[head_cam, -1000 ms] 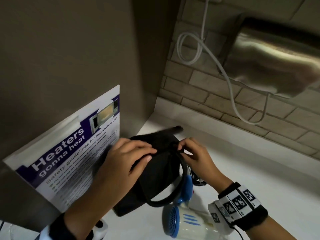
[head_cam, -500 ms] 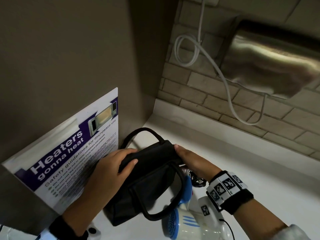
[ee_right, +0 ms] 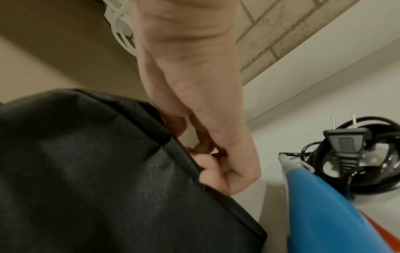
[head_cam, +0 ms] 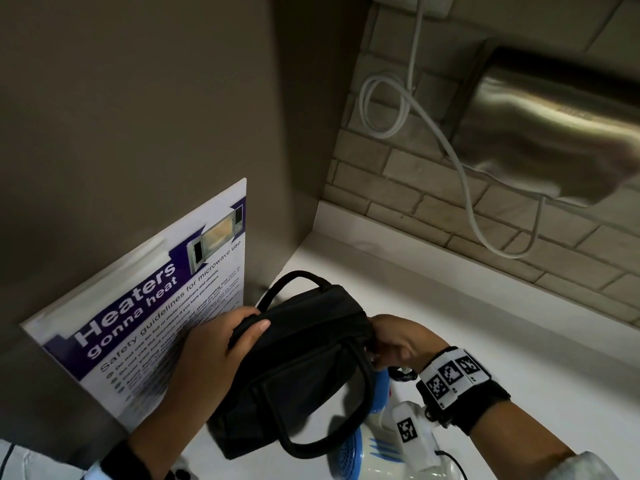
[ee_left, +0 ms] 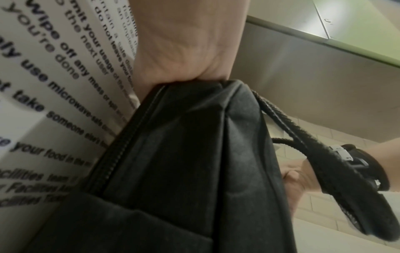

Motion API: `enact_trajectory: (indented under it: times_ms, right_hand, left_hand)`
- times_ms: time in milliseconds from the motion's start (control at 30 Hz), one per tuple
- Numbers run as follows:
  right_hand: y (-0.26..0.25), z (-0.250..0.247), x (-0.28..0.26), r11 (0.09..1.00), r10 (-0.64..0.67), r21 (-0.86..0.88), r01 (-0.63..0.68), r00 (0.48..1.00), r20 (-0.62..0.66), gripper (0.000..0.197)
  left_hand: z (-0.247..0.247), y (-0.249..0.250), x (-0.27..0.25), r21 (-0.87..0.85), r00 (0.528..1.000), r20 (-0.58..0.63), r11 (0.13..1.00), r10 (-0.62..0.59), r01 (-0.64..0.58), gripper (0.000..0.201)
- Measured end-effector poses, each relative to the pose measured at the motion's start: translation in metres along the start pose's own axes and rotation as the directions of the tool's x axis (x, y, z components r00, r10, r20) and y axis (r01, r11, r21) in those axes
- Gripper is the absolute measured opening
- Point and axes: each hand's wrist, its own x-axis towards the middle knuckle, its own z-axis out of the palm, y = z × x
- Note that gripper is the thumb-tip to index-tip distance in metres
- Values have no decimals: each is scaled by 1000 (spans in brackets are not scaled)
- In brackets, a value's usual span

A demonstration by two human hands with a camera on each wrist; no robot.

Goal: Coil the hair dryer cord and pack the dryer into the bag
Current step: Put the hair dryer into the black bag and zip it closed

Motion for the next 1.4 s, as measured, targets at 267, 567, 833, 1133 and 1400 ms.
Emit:
enact_trajectory:
  times_ms: [267,567,833,1133,1400]
  right_hand:
    - [1,-9,10,973,-93,227,49,977,191,19]
    - [7,-5,19,966,-1,257,-35,990,141,34]
    - [-3,-7,30,938,-332,18,346,913,-237,39]
    - [-35,9,-19,237,-922,-783,574,388,5,16]
    - [-27,51,-49,280,-884,-622,731,449,130,17]
  left_hand:
    - [-3,-6,-1,-21,999,12,999,30,-30,13]
    - [-3,-6,-1,-61,996,65,996,63,-59,29]
    - [-5,-5,-1,33,993,86,996,86,-89,15]
    - [-4,-3,0,146,988,145,987,47,-68,19]
    - [5,13,1,56,999,-40,998,30,-28,27]
